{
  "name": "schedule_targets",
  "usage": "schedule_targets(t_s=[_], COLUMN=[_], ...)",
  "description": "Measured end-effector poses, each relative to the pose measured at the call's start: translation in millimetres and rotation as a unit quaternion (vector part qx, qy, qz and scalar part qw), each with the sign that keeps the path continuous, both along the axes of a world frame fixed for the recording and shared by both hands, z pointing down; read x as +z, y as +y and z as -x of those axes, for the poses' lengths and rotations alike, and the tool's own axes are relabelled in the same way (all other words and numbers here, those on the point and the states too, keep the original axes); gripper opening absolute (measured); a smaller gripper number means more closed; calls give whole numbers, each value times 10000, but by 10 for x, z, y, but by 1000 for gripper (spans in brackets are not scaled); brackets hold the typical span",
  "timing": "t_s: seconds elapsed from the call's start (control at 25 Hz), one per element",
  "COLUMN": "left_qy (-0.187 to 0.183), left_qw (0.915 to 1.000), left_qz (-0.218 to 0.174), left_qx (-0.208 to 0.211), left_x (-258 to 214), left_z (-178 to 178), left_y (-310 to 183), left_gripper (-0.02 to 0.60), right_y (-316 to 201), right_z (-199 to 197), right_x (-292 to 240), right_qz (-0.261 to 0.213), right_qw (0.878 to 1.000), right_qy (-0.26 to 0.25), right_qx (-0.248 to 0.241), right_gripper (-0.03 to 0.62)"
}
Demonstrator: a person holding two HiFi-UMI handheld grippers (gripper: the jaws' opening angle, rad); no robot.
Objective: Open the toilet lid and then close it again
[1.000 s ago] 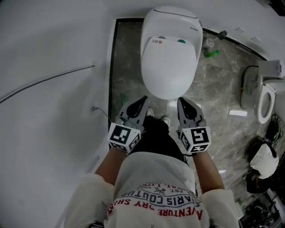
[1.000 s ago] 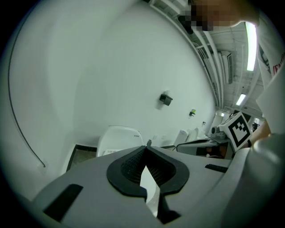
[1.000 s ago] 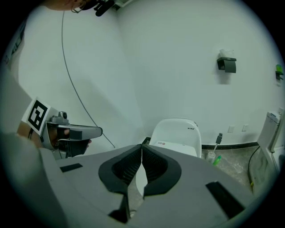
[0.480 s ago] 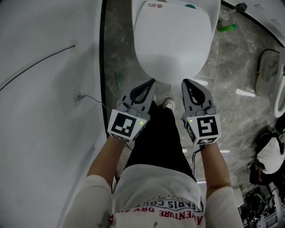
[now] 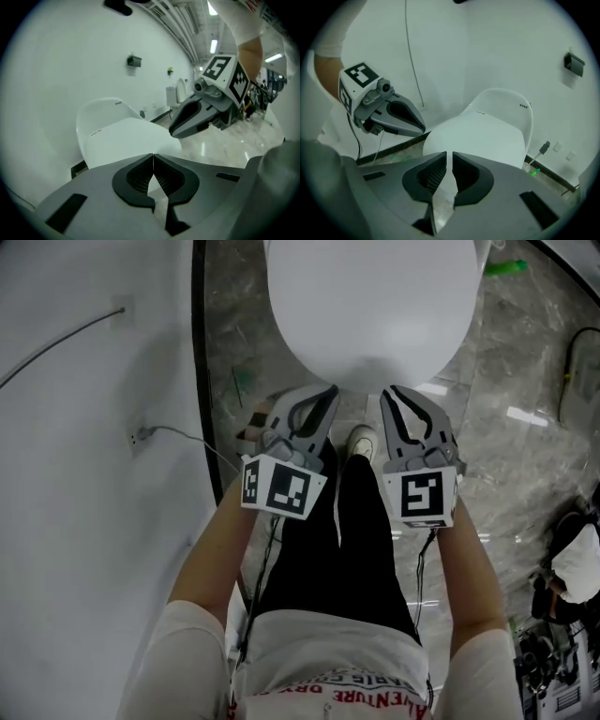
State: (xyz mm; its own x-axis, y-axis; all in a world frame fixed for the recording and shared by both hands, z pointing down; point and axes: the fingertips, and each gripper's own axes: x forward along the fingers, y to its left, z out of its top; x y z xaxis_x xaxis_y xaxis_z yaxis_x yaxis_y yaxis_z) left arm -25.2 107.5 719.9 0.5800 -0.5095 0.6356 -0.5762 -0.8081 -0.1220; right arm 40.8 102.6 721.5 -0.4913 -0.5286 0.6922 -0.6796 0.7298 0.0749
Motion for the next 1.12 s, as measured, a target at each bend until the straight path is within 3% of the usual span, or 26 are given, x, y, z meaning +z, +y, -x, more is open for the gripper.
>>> schedule_targets(t_s=[0.08, 0.24, 0.32, 0.76, 0.88, 1.12], left_qy=[-457, -1152, -1418, -2137, -2243, -2370], left_qw=[9981, 9869, 9800, 9530, 9487, 9424], left_qz=[-207, -525, -634, -1416, -1441, -1591], left_qx=[367, 1003, 1245, 1612, 1701, 1745], left_x=[171, 430, 536, 877, 949, 960], left_z=[-28, -114, -150, -137, -130, -131], left_y=[69, 146, 170, 180, 169, 173], left_gripper=[11, 104, 131, 153, 155, 155], right_y=[86, 202, 264, 362, 341, 309], right_z=[22, 20, 7, -55, -65, -92], right_x=[158, 411, 542, 950, 999, 923], right_qz=[-141, -517, -599, -1323, -1385, -1253], right_qw=[9982, 9854, 9764, 9264, 9234, 9309], right_qy=[442, 1235, 1587, 2962, 3057, 2942], right_qx=[-392, -1056, -1334, -1912, -1861, -1767], right_gripper=[17, 24, 85, 104, 104, 130])
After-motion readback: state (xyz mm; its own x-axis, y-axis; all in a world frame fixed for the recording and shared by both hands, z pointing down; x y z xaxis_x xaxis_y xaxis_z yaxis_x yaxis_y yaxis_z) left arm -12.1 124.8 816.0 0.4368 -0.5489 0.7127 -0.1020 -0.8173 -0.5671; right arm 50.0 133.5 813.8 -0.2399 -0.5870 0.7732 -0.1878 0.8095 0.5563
